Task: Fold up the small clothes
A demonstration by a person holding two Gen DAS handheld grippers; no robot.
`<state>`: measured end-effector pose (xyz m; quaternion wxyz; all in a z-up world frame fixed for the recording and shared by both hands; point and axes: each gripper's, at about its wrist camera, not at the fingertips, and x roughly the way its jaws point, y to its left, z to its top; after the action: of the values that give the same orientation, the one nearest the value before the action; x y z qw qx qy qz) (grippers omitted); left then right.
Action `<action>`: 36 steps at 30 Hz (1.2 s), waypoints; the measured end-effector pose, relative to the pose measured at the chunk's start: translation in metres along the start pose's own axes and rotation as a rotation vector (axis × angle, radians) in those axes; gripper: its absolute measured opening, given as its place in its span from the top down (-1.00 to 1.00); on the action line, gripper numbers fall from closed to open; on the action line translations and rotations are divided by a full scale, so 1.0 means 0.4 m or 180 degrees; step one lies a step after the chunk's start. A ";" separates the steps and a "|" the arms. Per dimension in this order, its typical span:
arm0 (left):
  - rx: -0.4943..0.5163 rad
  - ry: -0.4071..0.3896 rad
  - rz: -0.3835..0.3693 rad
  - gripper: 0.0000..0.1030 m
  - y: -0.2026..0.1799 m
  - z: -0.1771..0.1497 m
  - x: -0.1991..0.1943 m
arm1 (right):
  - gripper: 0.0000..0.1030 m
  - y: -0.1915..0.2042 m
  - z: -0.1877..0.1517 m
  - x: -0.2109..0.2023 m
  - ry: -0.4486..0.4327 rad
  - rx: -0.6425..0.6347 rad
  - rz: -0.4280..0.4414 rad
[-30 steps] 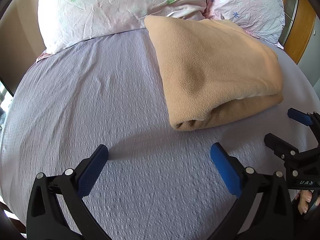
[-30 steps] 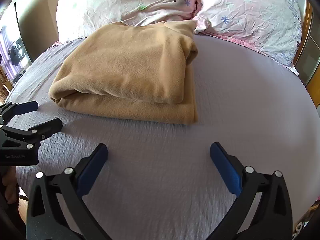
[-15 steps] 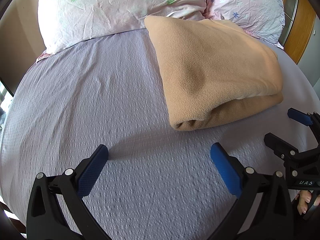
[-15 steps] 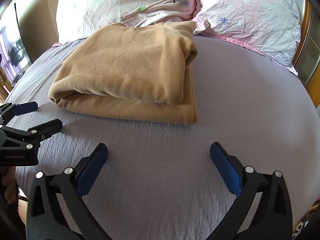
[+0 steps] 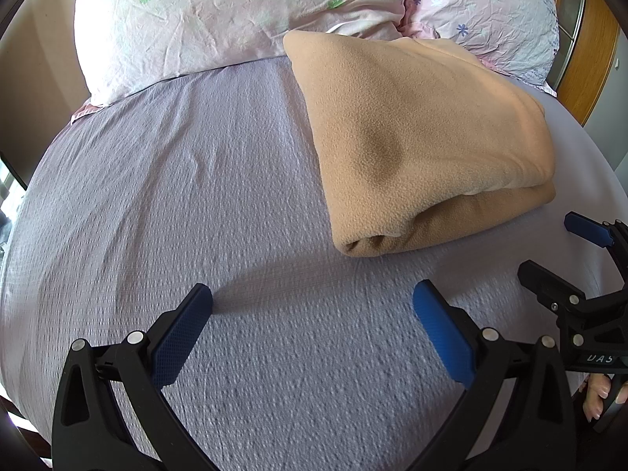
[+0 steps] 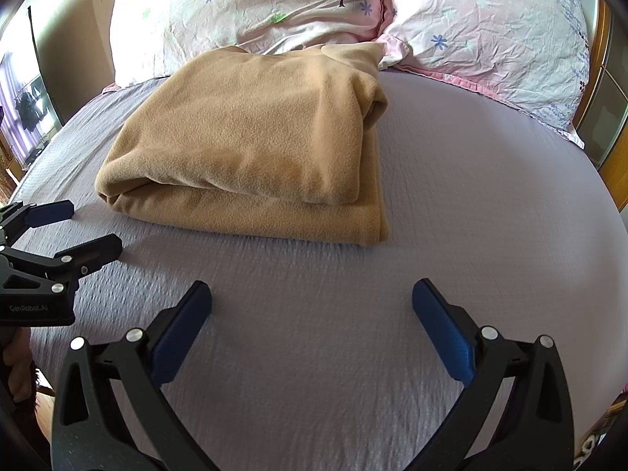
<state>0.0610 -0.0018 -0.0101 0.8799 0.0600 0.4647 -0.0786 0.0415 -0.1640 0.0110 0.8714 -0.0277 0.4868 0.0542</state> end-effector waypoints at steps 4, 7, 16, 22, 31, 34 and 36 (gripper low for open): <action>-0.0001 -0.0001 0.0000 -0.97 0.000 0.000 0.000 | -0.96 0.001 -0.001 0.000 -0.0003 0.0004 -0.0002; -0.0001 0.0000 0.0001 -0.97 0.000 0.000 0.000 | -0.96 0.001 0.000 0.000 -0.0002 0.0005 -0.0004; -0.0003 -0.0002 0.0002 -0.97 0.000 -0.001 0.000 | -0.96 0.001 -0.001 0.000 -0.0004 0.0011 -0.0009; -0.0004 -0.0001 0.0002 -0.97 -0.001 -0.001 0.001 | -0.96 0.001 0.000 0.000 -0.0006 0.0013 -0.0010; -0.0004 0.0033 -0.0001 -0.97 0.002 0.003 0.003 | -0.96 0.002 -0.002 0.001 -0.0007 0.0011 -0.0009; -0.0001 0.0082 -0.0004 -0.97 0.005 0.009 0.007 | -0.96 0.002 -0.003 0.001 -0.0011 0.0011 -0.0009; -0.0001 0.0124 -0.0006 -0.97 0.006 0.013 0.010 | -0.96 -0.001 0.000 0.000 -0.0013 0.0006 -0.0005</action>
<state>0.0680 -0.0006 -0.0104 0.8707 0.0610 0.4818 -0.0781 0.0418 -0.1643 0.0109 0.8724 -0.0271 0.4851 0.0531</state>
